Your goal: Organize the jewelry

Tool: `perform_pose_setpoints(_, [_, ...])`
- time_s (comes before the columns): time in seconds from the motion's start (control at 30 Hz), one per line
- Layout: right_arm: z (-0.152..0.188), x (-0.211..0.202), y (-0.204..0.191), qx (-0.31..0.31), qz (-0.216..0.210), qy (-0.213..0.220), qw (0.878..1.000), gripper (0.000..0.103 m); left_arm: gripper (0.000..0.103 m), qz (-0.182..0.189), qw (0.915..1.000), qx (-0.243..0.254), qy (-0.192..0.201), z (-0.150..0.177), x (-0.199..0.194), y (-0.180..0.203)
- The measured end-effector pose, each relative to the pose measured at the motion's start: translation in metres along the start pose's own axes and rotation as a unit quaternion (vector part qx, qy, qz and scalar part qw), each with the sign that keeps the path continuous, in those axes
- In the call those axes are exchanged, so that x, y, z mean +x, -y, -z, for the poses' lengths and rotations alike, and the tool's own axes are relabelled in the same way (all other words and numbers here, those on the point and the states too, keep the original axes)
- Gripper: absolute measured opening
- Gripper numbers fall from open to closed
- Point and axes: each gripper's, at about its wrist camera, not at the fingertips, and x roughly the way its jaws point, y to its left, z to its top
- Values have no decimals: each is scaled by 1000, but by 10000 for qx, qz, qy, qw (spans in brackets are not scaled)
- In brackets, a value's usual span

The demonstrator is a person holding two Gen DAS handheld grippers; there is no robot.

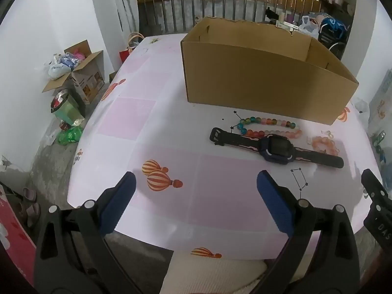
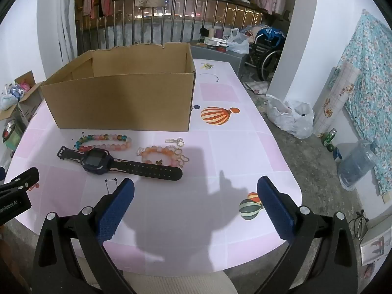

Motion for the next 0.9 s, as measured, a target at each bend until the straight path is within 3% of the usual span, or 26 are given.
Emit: perform_pose_setpoints(0.9, [0, 1, -1, 36, -20, 22, 10000, 98, 95, 0, 10000, -1, -8, 0, 0, 2])
